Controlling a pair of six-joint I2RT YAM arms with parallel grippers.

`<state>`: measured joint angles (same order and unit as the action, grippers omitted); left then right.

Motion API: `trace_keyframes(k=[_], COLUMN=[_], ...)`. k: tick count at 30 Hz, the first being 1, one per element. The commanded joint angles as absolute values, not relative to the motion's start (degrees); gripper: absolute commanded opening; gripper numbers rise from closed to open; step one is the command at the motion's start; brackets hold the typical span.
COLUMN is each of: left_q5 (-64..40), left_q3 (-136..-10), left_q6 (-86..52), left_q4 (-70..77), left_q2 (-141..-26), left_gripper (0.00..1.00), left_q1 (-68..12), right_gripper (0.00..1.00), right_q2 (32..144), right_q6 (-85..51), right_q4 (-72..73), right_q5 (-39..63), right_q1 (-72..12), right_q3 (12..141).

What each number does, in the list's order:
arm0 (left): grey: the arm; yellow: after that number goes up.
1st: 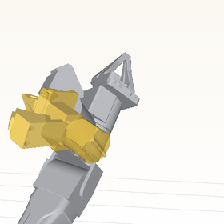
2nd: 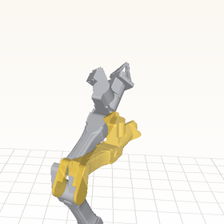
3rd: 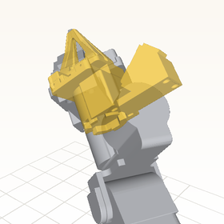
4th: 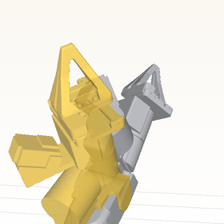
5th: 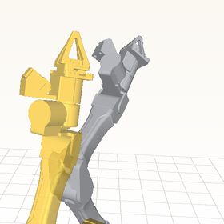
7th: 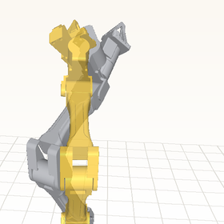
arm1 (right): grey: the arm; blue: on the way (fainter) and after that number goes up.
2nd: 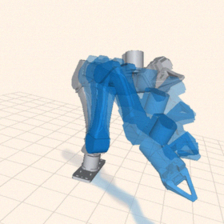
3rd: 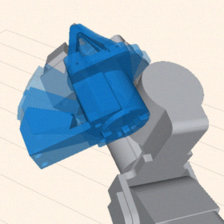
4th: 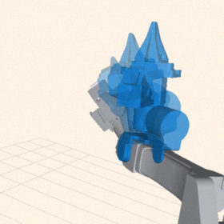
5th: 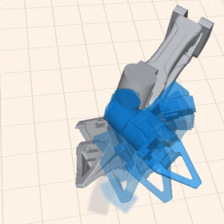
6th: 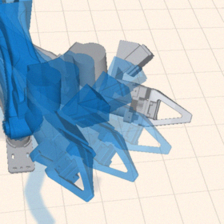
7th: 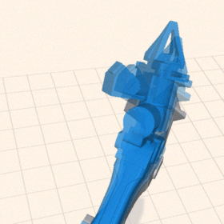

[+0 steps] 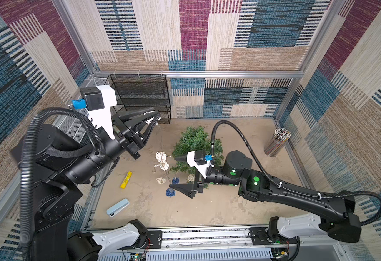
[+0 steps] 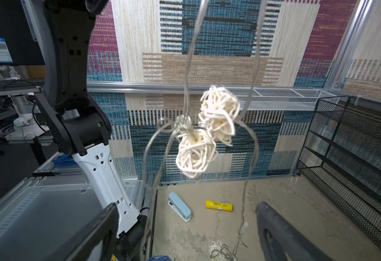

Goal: Remove string lights from the small christmas tree
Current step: Remove the light string from the Christmas tree.

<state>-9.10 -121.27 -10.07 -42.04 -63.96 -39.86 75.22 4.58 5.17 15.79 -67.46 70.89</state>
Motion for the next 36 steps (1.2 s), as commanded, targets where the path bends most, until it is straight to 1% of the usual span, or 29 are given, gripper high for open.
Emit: trace_keyframes(k=[1, 12, 18, 25, 27, 28, 31, 34, 36], left_q5=[-8.4, -10.7, -12.3, -15.6, -16.1, -16.1, -15.6, -14.7, -13.5], left_q3=[-121.2, -120.9, -120.7, -120.4, -120.4, -120.4, -120.3, -120.3, -120.0], left_q6=[-9.3, -9.8, -10.2, -11.6, -11.8, -11.8, -11.3, -10.7, -10.0], left_q4=[-41.1, -40.6, -39.5, -38.1, -37.9, -37.9, -38.1, -38.6, -39.0], left_q2=[-64.3, -64.5, -64.9, -66.0, -66.3, -66.4, -66.6, -66.7, -66.7], left_gripper=[0.25, 0.26, 0.25, 0.25, 0.25, 0.25, 0.26, 0.25, 0.25], left_q1=[-39.8, -39.8, -39.8, -39.8, -39.8, -39.8, -39.8, -39.8, -39.8], right_gripper=[0.96, 0.96, 1.0, 0.92, 0.86, 0.81, 0.59, 0.41, 0.25], right_q2=[78.2, 83.3, 86.4, 88.4, 88.5, 88.7, 88.5, 87.6, 86.9], right_q6=[5.9, 0.0, 0.3, 0.3, -0.2, -0.5, -1.2, -1.5, -1.4], right_q4=[5.2, 16.0, 16.5, 18.4, 19.7, 20.2, 21.5, 21.9, 21.5], right_q5=[15.4, 24.0, 29.0, 31.0, 31.4, 31.7, 32.2, 32.2, 32.0], right_q1=[-67.0, -57.0, -57.0, -57.5, -57.3, -57.1, -56.6, -56.8, -57.0], right_q3=[72.8, 72.7, 75.9, 76.7, 76.2, 76.0, 74.9, 73.8, 73.5])
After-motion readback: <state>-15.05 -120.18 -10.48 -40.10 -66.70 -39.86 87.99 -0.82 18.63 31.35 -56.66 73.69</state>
